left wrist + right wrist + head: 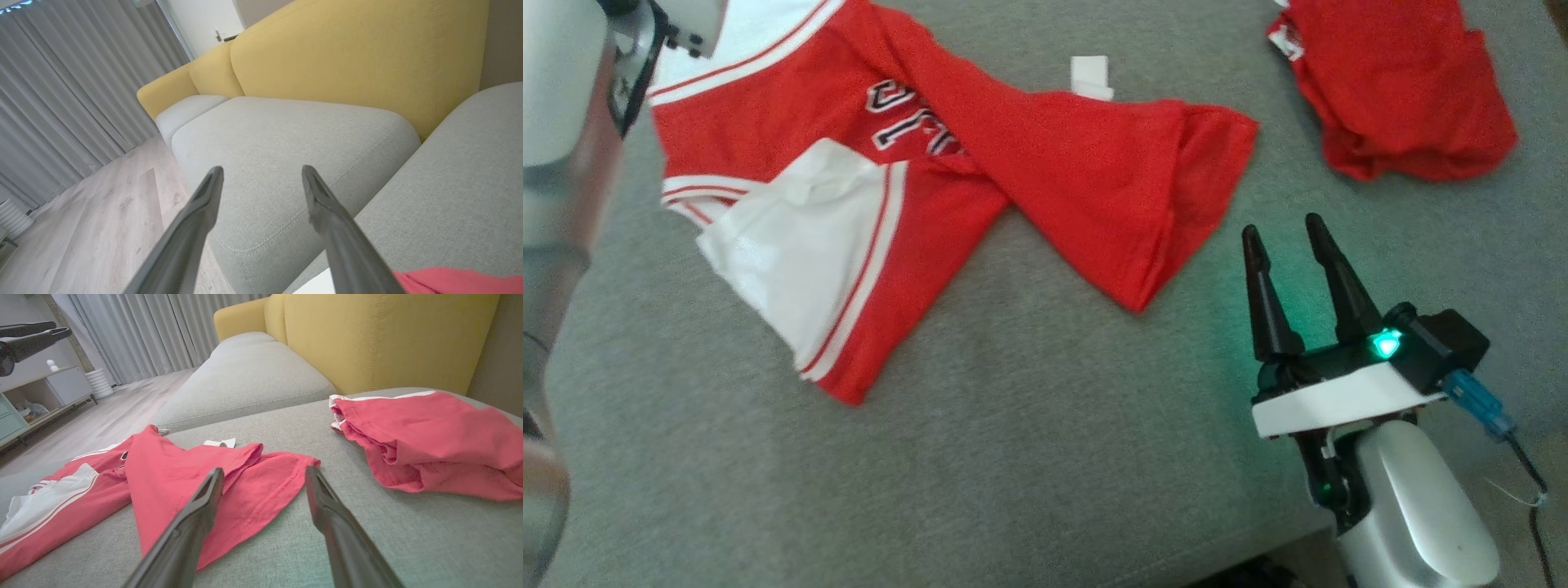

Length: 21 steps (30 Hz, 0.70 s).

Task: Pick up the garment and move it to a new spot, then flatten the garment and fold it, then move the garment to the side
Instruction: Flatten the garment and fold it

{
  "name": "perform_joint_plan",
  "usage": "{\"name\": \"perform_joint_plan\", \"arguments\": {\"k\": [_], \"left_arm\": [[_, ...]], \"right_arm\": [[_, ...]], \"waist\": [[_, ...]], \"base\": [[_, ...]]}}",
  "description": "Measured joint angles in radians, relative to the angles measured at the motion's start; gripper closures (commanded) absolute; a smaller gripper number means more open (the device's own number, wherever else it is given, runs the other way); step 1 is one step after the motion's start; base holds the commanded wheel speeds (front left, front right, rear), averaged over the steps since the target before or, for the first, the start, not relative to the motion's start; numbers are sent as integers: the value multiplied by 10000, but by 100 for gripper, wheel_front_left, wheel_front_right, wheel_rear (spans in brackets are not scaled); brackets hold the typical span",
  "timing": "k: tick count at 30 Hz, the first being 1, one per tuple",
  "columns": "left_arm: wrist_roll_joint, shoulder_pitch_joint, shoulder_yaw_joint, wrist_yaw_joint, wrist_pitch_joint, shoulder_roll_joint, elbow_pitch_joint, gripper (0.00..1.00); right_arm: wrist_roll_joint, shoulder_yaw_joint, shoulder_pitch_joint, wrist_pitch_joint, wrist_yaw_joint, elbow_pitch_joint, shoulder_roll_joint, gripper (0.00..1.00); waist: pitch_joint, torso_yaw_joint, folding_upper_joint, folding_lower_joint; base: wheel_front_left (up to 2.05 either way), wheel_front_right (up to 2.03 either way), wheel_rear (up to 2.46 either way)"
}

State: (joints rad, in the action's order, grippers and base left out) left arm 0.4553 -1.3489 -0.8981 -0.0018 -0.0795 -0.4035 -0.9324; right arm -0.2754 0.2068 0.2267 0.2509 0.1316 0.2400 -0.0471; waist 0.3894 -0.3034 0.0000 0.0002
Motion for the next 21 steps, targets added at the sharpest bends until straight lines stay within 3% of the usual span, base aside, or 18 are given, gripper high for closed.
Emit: {"name": "perform_joint_plan", "arguments": {"k": [9,21], "left_arm": [[825,1375,447,-151,-1381,527,-238,0],[1969,5719,1515,771,-1726,725,1990,0]], "right_arm": [[614,-738,-5,0,0,71,-2,0],[1097,-1396,-680,0,0,148,0,0]], "waist": [[-492,1128,0,-2],[-1497,2559,0,-4]], "base": [[0,0,0],[0,0,0]]}}
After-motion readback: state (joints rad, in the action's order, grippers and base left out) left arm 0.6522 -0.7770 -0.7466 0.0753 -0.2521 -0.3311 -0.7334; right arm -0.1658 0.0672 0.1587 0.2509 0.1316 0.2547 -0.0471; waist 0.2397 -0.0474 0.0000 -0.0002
